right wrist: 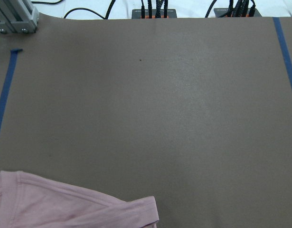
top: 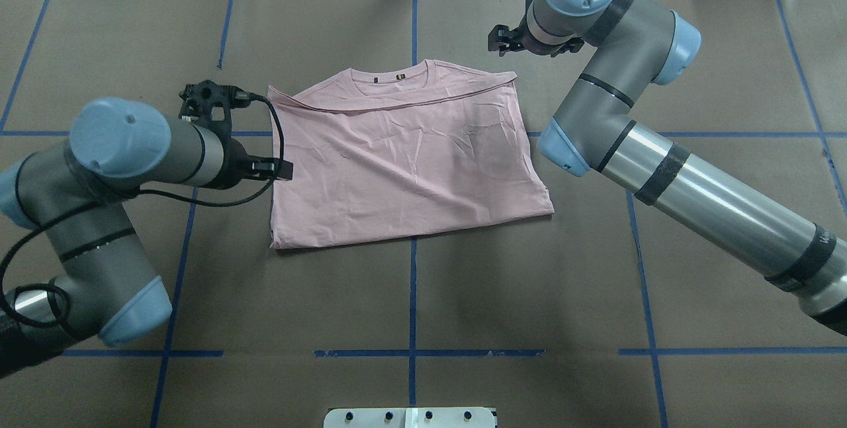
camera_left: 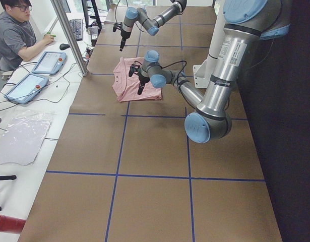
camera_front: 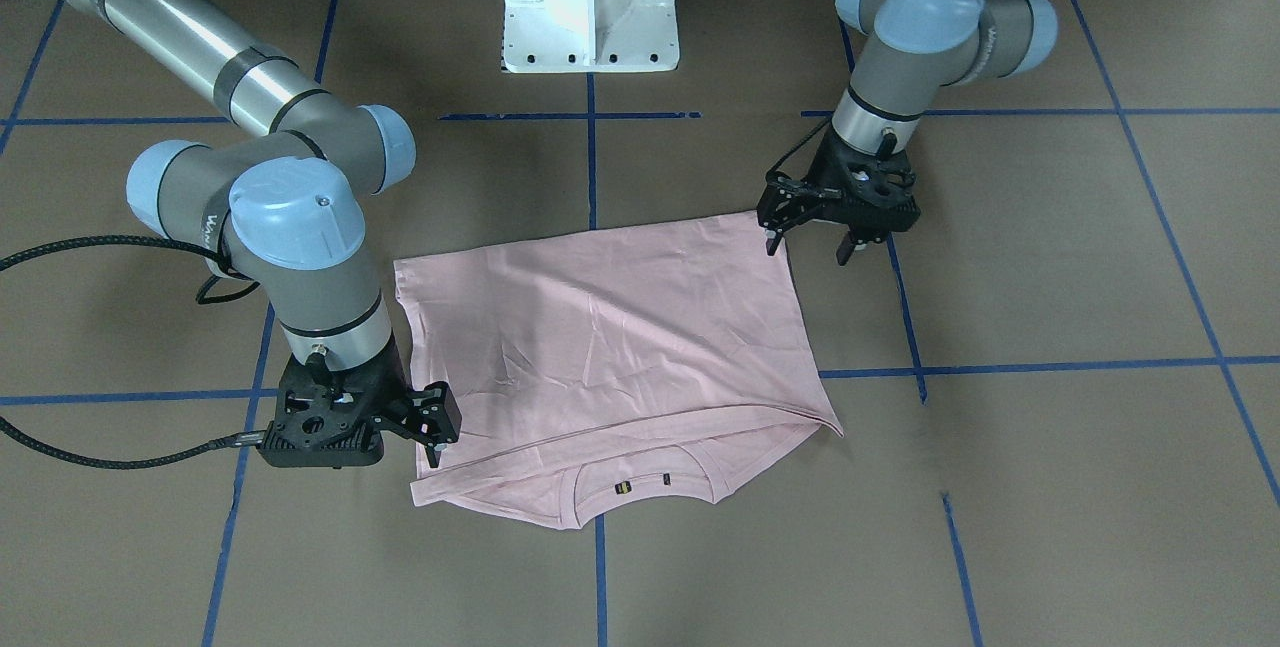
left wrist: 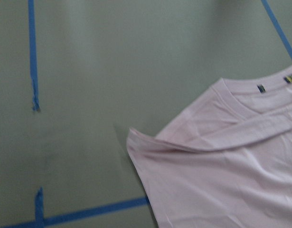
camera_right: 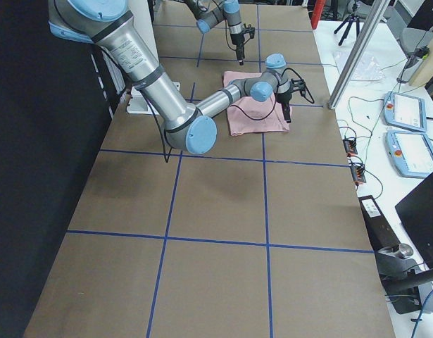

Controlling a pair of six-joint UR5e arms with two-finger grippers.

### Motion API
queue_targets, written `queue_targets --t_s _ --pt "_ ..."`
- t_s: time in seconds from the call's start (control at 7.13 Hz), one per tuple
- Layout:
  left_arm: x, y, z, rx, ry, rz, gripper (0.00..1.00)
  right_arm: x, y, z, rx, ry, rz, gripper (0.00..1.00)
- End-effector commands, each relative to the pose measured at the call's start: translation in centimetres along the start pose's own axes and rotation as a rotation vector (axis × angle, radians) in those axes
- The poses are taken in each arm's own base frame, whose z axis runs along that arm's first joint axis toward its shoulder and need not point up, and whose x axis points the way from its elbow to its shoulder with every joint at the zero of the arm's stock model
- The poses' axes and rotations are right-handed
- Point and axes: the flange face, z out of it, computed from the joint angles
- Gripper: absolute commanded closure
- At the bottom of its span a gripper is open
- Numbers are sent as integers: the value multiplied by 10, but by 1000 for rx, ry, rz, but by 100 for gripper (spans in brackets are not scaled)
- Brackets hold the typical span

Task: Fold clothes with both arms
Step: 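Drag the folded shirt with the left gripper toward the far edge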

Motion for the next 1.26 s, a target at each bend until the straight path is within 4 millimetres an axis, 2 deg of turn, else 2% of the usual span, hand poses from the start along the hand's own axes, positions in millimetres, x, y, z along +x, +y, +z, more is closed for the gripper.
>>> queue_targets --t_s 0.0,0.28,0.42,0.7,0.84,0.98,1.12 --pt "19 48 24 -28 -16 -50 31 1 0 0 2 0 0 0" --pt "18 54 30 -40 -28 -47 32 1 0 0 3 0 0 0" --pt "22 62 32 -51 -25 -39 37 3 1 1 2 2 0 0" --pt "24 69 35 -62 -26 -34 86 4 1 2 3 3 0 0" --pt "15 72 38 -66 -40 -33 100 4 1 1 5 0 0 0" --pt "5 74 35 -68 -49 -25 100 4 1 1 6 1 3 0" --pt "-19 74 36 -71 -74 21 100 3 1 0 8 -2 5 0"
